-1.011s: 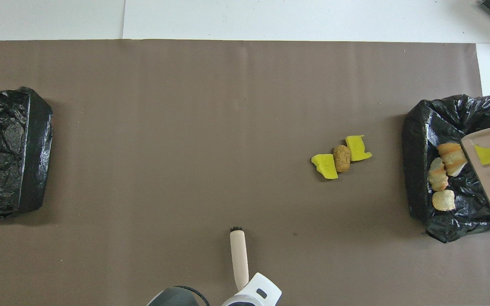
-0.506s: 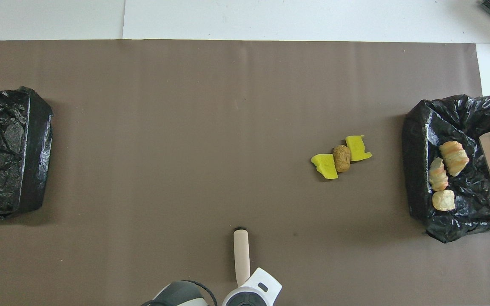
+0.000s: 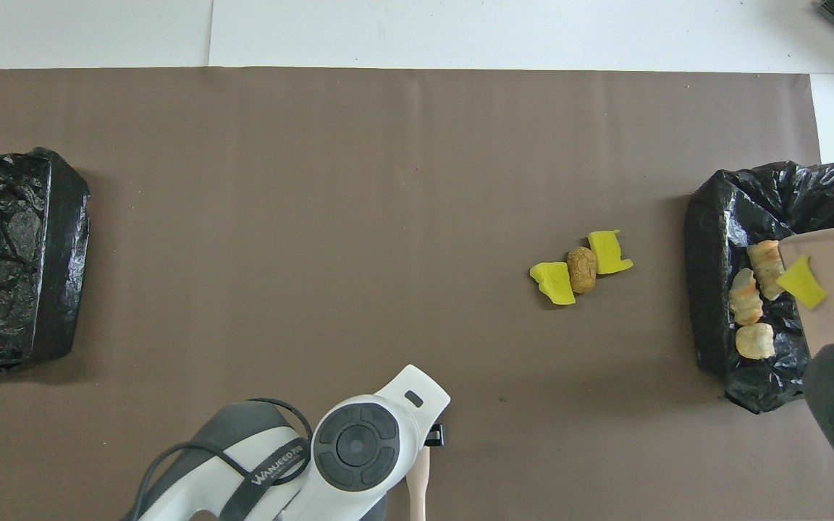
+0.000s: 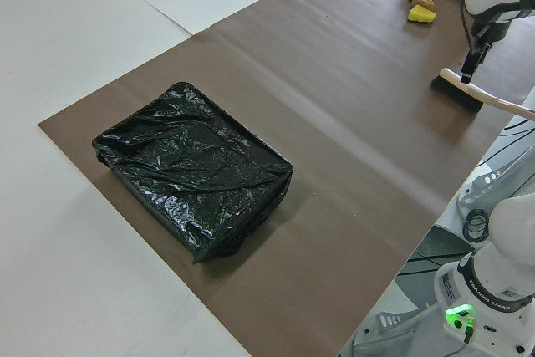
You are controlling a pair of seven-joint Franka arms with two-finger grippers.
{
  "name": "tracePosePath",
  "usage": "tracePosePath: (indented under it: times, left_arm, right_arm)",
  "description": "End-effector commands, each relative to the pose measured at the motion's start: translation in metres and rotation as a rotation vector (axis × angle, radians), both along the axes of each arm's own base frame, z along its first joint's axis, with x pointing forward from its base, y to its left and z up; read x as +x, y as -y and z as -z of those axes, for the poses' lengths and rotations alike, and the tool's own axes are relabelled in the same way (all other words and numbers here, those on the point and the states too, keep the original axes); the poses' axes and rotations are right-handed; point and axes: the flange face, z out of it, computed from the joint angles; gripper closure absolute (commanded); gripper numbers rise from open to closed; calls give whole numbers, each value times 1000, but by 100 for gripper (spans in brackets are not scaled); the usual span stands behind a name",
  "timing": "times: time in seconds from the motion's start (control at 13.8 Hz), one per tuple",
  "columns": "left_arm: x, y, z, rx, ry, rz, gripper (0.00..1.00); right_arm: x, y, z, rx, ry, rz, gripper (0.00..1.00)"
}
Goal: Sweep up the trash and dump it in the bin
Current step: 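Bring the empty dustpan back to the mat center with the right gripper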
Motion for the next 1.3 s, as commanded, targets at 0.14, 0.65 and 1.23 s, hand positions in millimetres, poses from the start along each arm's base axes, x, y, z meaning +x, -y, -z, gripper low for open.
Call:
tracePosePath:
  times: [0.14, 0.65, 1.23]
  left_arm:
    - [102, -71, -85, -24, 137, 147, 0]
    - [179, -200, -214, 27, 238, 231, 0]
    - [182, -285, -277, 48, 195, 222, 0]
  right_arm:
    - [-8, -16, -6, -104, 15, -39, 100]
    - [-6, -42, -85, -65, 168, 21, 100]
    - [-2, -128, -92, 244, 427, 323, 100]
